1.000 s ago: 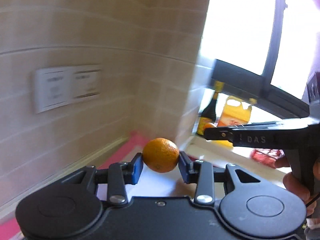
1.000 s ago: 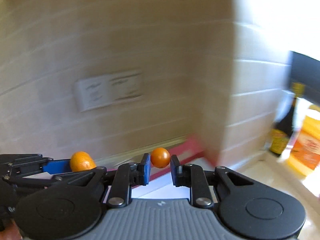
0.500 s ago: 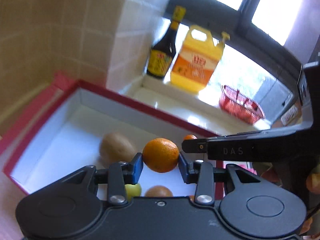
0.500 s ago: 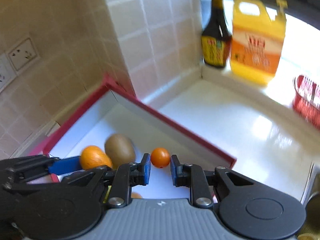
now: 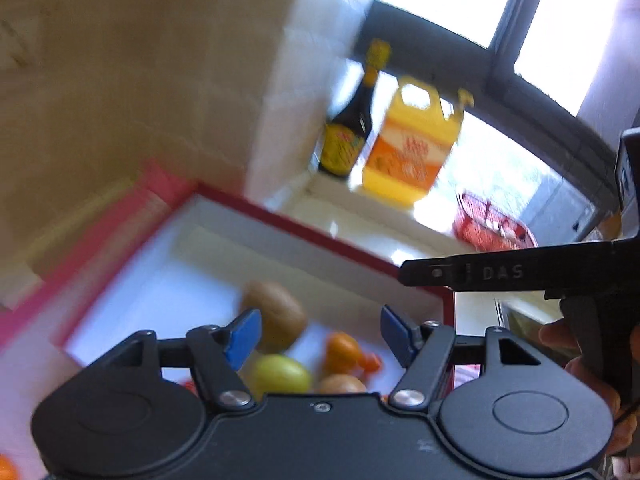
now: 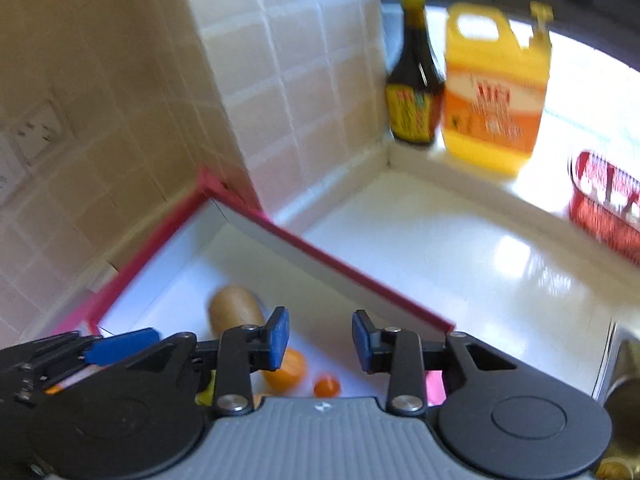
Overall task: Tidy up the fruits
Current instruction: 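Carry the mandarin and small orange over the red box and open both tools, then move both open tools back to the brown potato and last mandarin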
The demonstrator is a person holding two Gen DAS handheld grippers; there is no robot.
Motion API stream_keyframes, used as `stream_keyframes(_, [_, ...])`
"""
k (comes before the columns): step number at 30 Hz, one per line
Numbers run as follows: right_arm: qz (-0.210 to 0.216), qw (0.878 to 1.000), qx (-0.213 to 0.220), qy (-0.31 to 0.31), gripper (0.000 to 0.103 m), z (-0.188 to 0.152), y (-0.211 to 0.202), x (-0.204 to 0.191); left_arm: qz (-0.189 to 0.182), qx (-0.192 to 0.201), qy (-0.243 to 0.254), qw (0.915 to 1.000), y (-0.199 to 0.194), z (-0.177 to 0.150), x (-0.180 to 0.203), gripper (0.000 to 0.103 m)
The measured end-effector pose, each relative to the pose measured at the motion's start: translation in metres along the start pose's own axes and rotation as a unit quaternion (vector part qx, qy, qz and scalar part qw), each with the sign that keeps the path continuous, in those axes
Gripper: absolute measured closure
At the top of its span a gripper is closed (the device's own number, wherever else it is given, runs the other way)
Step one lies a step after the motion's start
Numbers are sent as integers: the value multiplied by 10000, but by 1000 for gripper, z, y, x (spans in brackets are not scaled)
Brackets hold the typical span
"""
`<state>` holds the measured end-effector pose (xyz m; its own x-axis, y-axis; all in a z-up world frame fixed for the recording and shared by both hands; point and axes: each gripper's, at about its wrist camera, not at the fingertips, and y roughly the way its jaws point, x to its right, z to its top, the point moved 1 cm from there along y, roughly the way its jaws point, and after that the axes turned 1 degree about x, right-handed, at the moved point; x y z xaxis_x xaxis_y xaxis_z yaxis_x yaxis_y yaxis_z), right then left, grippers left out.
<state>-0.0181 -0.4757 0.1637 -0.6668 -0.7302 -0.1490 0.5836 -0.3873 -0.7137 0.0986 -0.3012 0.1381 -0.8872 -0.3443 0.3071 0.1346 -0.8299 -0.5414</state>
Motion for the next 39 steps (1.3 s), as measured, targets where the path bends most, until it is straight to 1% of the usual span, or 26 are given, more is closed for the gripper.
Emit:
stream_keyframes(2, [156, 9996, 224, -93, 66, 8, -17, -11, 179, 272, -16, 9995, -33, 7, -7, 24])
stream_keyframes(4, [282, 9988, 362, -192, 65, 15, -30, -22, 458, 590, -81, 9972, -70, 12, -17, 24])
stream_keyframes(5, [363, 9982, 412, -223, 64, 17, -36, -28, 571, 720, -123, 9957, -86, 13, -21, 24])
stream_keyframes(7, [569, 9964, 504, -363, 62, 24, -48, -43, 920, 984, -253, 9906, -123, 16, -35, 24])
stream_keyframes(9, [758, 9941, 567, -530, 62, 29, -57, -58, 1297, 1173, -348, 9840, -155, 18, -46, 24])
stream_keyframes(13, [1223, 9864, 718, -831, 62, 38, -75, -95, 2007, 1630, -356, 9653, -224, 19, -57, 24])
stream_keyframes(14, [1328, 9838, 749, -939, 62, 40, -78, -107, 2096, 1736, -391, 9615, -237, 18, -58, 24])
stream_keyframes(15, [1436, 9807, 787, -1067, 62, 41, -81, -118, 2275, 1809, -379, 9561, -251, 16, -59, 24])
stream_keyframes(18, [1747, 9715, 814, -1381, 62, 40, -86, -154, 2624, 1912, -377, 9451, -282, 8, -63, 24])
stream_keyframes(19, [1881, 9675, 792, -1495, 62, 38, -86, -167, 2719, 1928, -391, 9420, -288, 4, -64, 24])
stream_keyframes(23, [2183, 9570, 650, -1795, 62, 29, -81, -206, 3008, 1948, -497, 9323, -304, -14, -71, 24])
stream_keyframes(27, [2360, 9487, 452, -2054, 62, 18, -73, -236, 3305, 1790, -605, 9247, -307, -37, -86, 24])
stream_keyframes(30, [2429, 9442, 309, -2201, 62, 10, -61, -254, 3438, 1685, -699, 9212, -308, -50, -95, 24])
stream_keyframes(34, [2436, 9426, 76, -2284, 62, -1, -45, -268, 3452, 1536, -861, 9219, -301, -65, -109, 23])
stream_keyframes(39, [2247, 9448, -278, -2369, 62, -17, -19, -278, 3388, 1278, -1076, 9259, -285, -82, -123, 23])
